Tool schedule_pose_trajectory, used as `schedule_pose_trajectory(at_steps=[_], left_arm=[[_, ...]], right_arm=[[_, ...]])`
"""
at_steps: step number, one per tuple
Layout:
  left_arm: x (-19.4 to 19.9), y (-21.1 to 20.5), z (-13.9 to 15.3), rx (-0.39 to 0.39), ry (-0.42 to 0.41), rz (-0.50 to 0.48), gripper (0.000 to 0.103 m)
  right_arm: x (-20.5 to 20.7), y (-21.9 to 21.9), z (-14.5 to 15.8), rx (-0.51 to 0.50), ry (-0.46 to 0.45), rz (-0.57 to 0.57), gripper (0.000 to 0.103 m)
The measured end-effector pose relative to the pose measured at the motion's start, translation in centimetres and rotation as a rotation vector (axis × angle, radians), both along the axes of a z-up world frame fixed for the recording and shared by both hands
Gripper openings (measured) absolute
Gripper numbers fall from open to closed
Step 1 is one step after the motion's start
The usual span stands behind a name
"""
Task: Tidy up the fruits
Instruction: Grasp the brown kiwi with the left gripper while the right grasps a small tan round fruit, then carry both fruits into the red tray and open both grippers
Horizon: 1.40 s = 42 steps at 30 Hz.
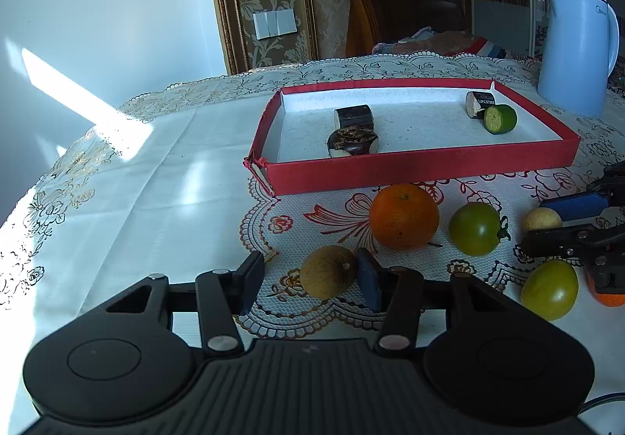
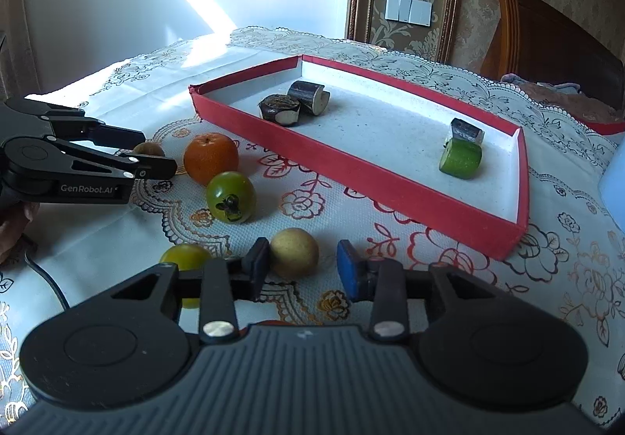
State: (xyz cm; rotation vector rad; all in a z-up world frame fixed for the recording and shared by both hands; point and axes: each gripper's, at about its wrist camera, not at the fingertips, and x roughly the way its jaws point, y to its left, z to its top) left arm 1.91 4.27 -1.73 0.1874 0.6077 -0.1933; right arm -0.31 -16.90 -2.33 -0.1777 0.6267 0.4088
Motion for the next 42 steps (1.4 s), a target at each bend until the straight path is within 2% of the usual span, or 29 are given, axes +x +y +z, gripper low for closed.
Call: schedule_pose_trajectory(at_steps=[4, 9, 13, 15, 29, 33, 37, 42], left_arm=[[-0.1, -0.1, 0.0, 0.003, -0.004, -0.003, 0.048], [-0.4, -0.4, 0.1, 0.019, -0.019, -0.017, 0.034], [-0.3, -0.4, 0.0, 0.020, -0.015, -0.016, 0.032], [-0.4, -0.5, 0.0, 0.016, -0.012, -0.025, 0.028], [-0.8, -1.4, 0.1, 0.050, -0.015, 0.017, 0.028], [-0.8, -1.6, 0.4, 0.034, 0.004, 0.036, 0.028], [-0.6, -1.7, 1.0, -0.028, 0.032, 0.022, 0.028], [-0.7, -2.7, 1.9, -0.037, 0.012, 0.011, 0.028]], right_arm=[[-0.1, 0.1, -0.1, 0.007, -0.012, -0.004, 0.025], [-0.3, -0.6, 0.1, 0.037, -0.026, -0.037, 0.025], [-0.1, -1.3, 0.1, 0.060, -0.023, -0.075, 0.025], [0.0, -1.4, 0.1, 0.065, -0.022, -0.092, 0.025], [0.8, -2.9, -0.1, 0.110, -0.006, -0.200, 0.025], [1.0, -3.2, -0.2, 0.122, 0.001, -0.219, 0.025], [1.0, -3.4, -0.1, 0.129, -0.006, -0.228, 0.025], [1.0, -3.5, 0.0, 0.135, -0.010, -0.238, 0.025]])
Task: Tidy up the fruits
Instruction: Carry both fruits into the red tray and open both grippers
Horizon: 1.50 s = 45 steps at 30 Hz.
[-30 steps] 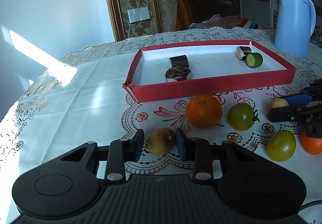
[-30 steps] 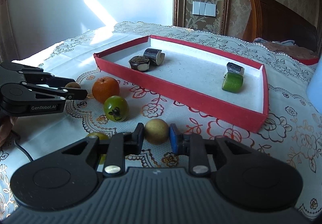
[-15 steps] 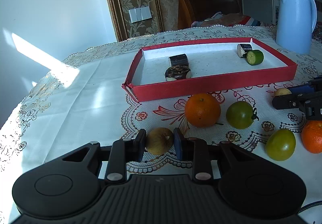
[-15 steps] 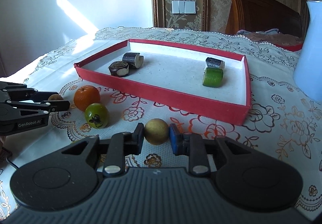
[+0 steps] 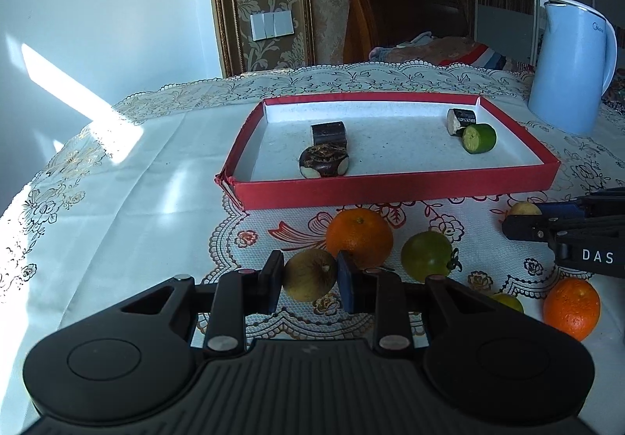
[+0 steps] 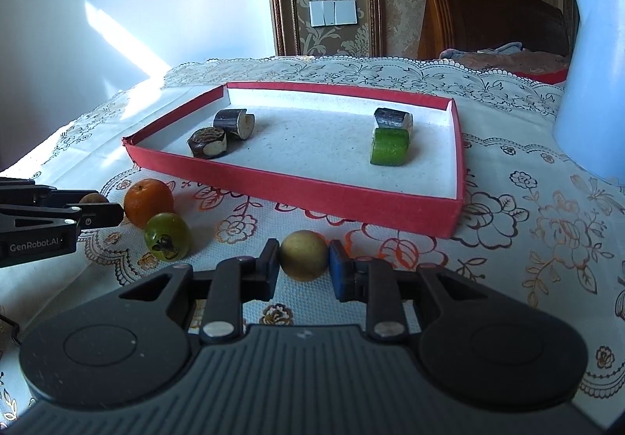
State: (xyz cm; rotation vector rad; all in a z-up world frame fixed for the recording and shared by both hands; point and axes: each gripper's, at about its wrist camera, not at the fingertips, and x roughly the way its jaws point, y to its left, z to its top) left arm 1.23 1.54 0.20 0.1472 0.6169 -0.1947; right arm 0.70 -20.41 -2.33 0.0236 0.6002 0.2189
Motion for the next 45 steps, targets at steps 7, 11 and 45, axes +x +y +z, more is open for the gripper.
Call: schedule_pose_trajectory(at_steps=[7, 11, 45], left_arm=[[-0.1, -0.9, 0.5, -0.020, -0.011, -0.014, 0.028], [0.2, -1.0, 0.8, -0.038, -0.012, -0.012, 0.028], [9.9, -3.1, 1.9, -0.119, -0.014, 0.058, 0.028]], right_arm=[[0.0, -0.1, 0.1, 0.006, -0.002, -0.008, 0.025], [0.0, -0.2, 0.2, 0.005, -0.011, -0.022, 0.025], [8.9, -0.5, 2.5, -0.001, -0.025, -0.134, 0.025]])
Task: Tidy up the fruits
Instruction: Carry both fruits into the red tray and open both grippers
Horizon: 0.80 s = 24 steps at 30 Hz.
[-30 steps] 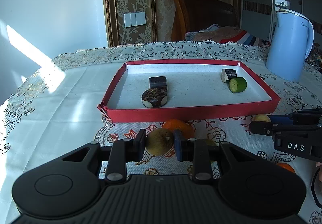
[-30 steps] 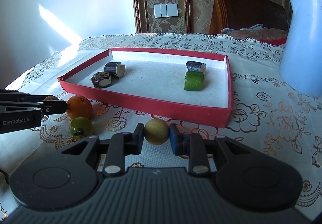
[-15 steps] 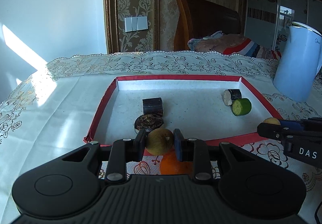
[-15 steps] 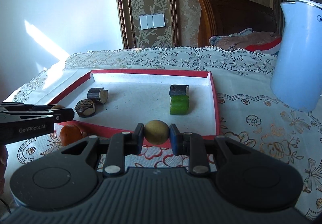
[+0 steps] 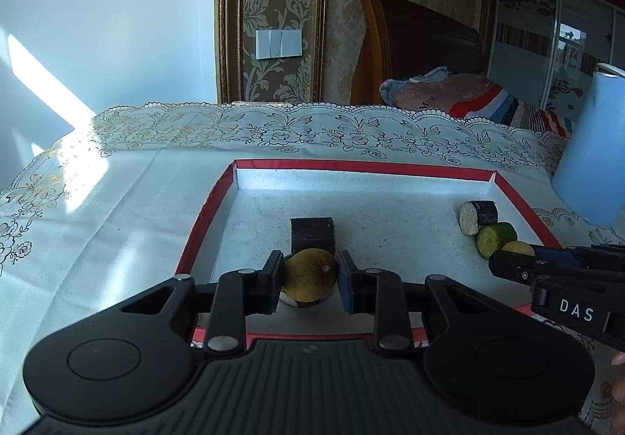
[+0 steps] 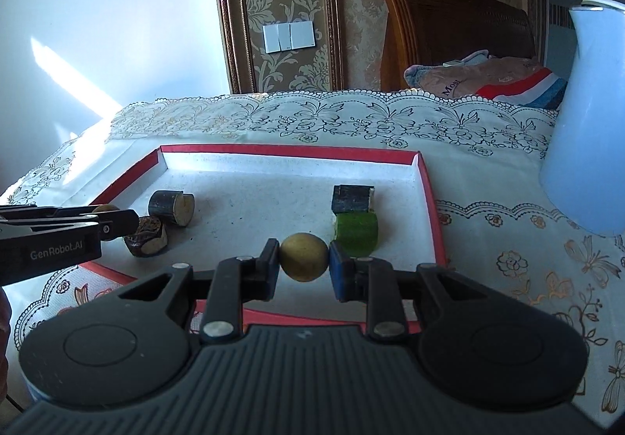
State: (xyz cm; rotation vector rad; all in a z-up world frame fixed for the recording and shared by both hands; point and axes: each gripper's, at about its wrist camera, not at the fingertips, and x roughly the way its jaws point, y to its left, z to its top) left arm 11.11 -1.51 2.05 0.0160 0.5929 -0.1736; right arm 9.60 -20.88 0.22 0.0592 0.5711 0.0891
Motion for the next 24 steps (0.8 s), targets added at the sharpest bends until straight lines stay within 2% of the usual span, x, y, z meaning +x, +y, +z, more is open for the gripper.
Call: schedule_pose_trajectory(at_steps=[7, 16, 21, 24], left_arm=[[1.6, -0.2, -0.9, 0.023, 0.012, 0.011, 0.028], [4.5, -1.2, -1.5, 0.107, -0.010, 0.068, 0.029], [5.3, -0.3, -1.8, 0.080, 0.016, 0.099, 0.029], [5.1, -0.4, -1.8, 0.092, 0.011, 0.104, 0.029]], right_arm=[[2.9, 1.0, -1.1, -0.034, 0.037, -0.013, 0.025], [5.1, 1.4, -1.8, -0.035, 0.054, -0.035, 0.025], [5.4, 1.9, -1.8, -0.068, 0.044, -0.032, 0.025], [5.4, 1.8, -1.8, -0.055, 0.047, -0.033, 0.025]])
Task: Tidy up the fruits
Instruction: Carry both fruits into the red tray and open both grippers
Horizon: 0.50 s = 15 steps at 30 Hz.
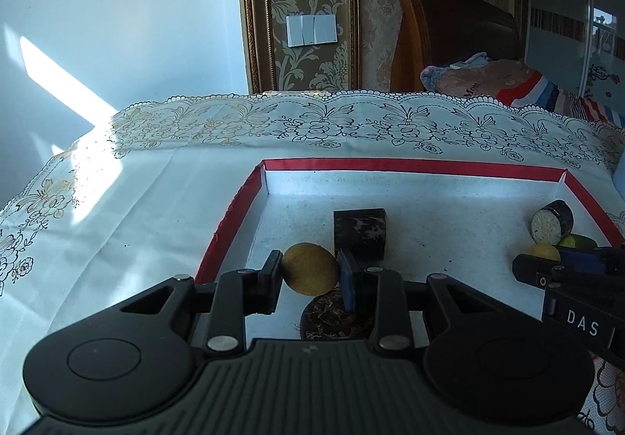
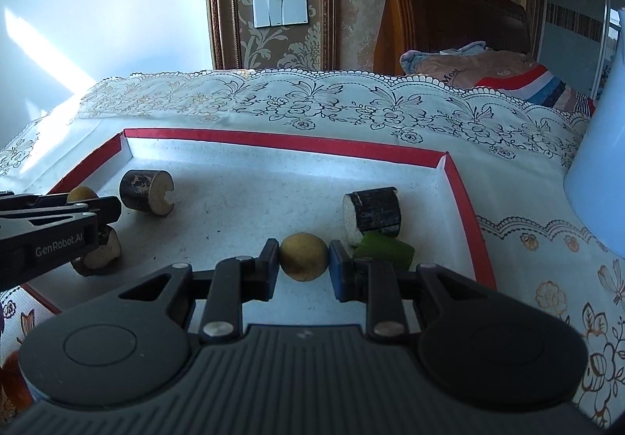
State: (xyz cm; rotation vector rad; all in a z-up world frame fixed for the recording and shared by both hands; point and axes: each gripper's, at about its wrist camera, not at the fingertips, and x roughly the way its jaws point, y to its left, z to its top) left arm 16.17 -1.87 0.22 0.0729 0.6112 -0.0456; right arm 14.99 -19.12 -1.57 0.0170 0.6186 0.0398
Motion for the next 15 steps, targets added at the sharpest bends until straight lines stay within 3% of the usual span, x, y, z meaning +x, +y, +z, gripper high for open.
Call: schedule_pose_trajectory(at_steps=[8, 15], left_arm=[[-0.42, -0.57, 0.02, 0.026, -0.010, -0.010, 0.030], [-0.47, -0.63, 0.01, 0.026, -0.011, -0.005, 0.031]], right_arm=[[-0.08, 0.30, -0.13, -0.017, -0.001, 0.003, 0.026], [-0.21, 0.61, -0.19, -0.025, -0.006, 0.013, 0.034]])
